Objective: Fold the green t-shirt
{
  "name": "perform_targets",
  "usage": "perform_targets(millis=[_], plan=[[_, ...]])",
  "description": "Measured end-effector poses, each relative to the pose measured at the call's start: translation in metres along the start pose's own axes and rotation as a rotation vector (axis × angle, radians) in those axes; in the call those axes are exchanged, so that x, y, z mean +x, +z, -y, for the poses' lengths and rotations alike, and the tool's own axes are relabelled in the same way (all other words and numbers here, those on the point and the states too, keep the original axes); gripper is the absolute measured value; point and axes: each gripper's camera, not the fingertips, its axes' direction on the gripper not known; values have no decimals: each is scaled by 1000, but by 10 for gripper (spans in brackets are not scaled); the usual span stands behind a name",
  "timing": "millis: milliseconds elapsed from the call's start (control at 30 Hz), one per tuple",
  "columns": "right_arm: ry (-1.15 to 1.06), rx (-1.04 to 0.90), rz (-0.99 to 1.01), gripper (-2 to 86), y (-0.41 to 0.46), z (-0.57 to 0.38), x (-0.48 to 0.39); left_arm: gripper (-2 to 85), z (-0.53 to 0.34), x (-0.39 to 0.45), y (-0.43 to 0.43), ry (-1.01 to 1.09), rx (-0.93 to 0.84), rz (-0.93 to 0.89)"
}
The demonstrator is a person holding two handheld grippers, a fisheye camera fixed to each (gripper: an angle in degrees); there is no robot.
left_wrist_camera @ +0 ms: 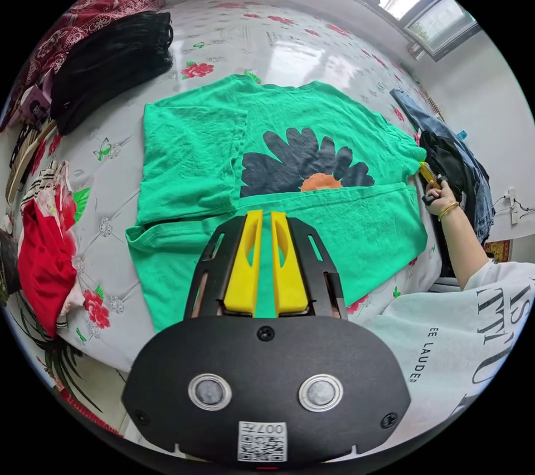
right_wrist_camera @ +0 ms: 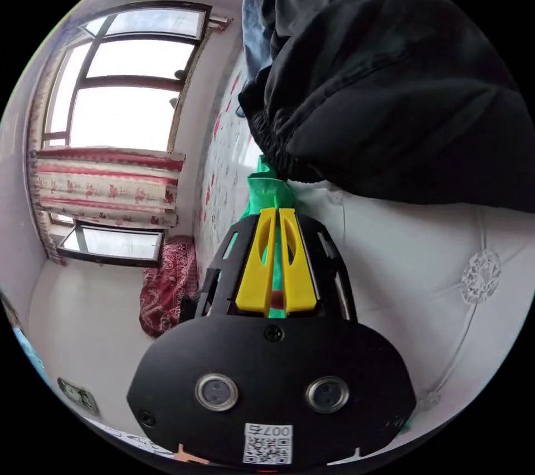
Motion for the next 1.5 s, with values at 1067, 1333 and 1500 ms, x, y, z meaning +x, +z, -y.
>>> perform_targets(millis=[1067, 1333, 1500], plan=[[-1319, -1296, -89, 13, 246, -378, -232, 40, 23, -45, 26, -10, 128, 129], [-1277, -1176, -124, 5, 299, -358, -262, 10, 39, -19, 73, 70, 42, 167], [-1042, -1053, 3, 12, 278, -324, -245, 22, 29, -33, 21, 24, 153, 87]])
